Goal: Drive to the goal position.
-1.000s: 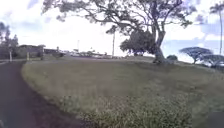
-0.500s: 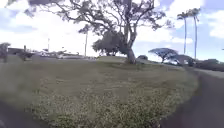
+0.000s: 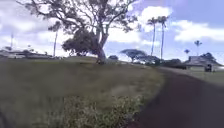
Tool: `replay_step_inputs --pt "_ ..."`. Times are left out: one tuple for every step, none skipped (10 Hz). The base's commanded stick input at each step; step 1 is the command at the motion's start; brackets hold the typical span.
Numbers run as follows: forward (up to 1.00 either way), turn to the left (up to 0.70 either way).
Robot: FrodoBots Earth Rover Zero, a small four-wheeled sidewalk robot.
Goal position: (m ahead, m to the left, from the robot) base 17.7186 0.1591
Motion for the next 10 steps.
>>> replay_step_inputs --pt "0.0 -0.5" --pt "0.0 -0.5" --pt "0.0 -0.5" --pt "0.0 -0.5" --pt "0.0 -0.5" --pt "0.0 -0.5" --pt "0.0 -0.5" --pt "0.0 -0.5" --pt "0.0 -0.5" --pt "0.0 -0.5"
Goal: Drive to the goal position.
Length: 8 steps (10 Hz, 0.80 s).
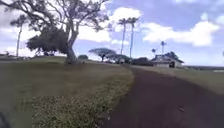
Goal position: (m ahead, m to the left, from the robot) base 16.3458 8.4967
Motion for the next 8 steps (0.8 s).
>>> replay_step_inputs --pt "0.0 -0.5" --pt "0.0 -0.5" --pt "0.0 -0.5" --pt "0.0 -0.5" --pt "0.0 -0.5" --pt "0.0 -0.5" --pt "0.0 -0.45" --pt "0.0 -0.21"
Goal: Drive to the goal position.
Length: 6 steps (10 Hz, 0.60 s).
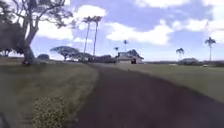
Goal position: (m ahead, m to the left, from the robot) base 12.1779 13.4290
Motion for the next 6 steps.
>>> replay_step_inputs --pt "0.05 0.0" --pt "0.47 0.0" --pt "0.5 0.0" --pt "0.5 0.0" --pt "0.5 0.0" --pt "0.5 0.0"
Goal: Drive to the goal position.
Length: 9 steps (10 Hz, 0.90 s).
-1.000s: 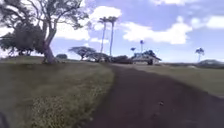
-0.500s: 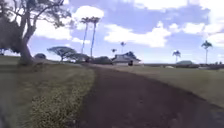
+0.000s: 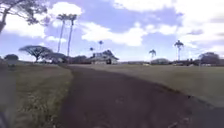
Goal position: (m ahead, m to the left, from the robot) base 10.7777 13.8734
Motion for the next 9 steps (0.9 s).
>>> replay_step_inputs --pt "0.5 0.0" --pt "0.5 0.0" --pt "0.5 0.0" --pt "0.5 0.0" --pt "0.5 0.0" --pt "0.5 0.0" --pt "0.5 0.0" --pt "0.5 0.0" --pt "0.5 0.0"
